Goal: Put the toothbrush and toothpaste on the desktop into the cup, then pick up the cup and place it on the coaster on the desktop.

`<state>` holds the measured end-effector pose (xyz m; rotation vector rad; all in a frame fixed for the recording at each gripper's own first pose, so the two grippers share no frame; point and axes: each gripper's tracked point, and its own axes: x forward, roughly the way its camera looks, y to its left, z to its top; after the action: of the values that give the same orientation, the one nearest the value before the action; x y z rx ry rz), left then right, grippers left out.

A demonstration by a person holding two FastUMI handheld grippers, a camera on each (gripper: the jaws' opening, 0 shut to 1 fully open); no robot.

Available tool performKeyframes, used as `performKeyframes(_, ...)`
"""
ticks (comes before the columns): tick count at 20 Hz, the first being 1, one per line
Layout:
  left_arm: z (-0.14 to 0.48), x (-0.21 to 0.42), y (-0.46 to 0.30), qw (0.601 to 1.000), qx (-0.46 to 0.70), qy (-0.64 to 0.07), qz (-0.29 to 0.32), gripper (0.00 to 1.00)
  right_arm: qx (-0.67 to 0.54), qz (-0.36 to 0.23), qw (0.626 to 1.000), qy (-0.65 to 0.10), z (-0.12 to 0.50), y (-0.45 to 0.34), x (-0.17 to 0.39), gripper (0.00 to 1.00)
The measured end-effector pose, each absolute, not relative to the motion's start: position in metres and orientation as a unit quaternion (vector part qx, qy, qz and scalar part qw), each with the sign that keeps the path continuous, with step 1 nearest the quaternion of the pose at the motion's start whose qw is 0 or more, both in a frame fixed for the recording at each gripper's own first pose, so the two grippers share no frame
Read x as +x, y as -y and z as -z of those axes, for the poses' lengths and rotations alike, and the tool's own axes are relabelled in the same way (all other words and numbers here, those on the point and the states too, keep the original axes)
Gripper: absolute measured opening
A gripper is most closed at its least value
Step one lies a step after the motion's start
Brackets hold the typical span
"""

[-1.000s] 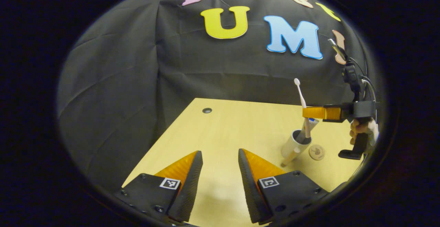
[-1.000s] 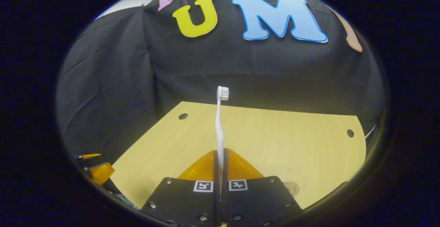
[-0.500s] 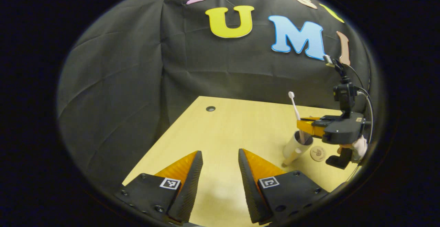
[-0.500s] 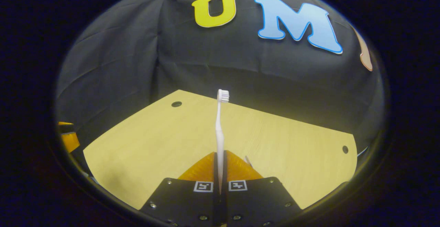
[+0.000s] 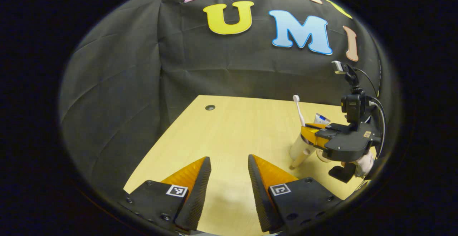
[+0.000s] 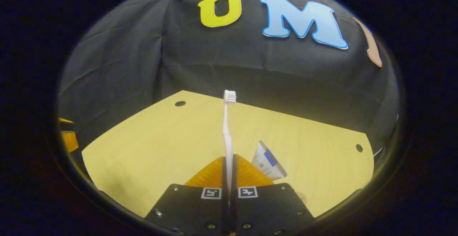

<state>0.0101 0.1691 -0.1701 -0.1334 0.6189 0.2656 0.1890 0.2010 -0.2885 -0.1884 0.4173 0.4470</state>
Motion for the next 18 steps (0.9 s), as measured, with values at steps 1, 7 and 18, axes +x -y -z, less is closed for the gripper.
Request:
performKeyframes(1,0.169,0.011,-0.168,0.941,-0.064,-0.307,-0.129,0.69,-0.091,-0.216,0.952,-0.197,0.289,-0.199,0.186,0.02)
performKeyframes(7,0.175,0.023,-0.155,0.940,-0.054,-0.315,-0.120,0.70,-0.084,-0.207,0.956,-0.192,0.298,-0.190,0.178,0.04)
performKeyframes(18,0.173,0.020,-0.118,0.943,-0.042,-0.315,-0.098,0.69,-0.078,-0.184,0.961,-0.192,0.299,-0.163,0.154,0.19)
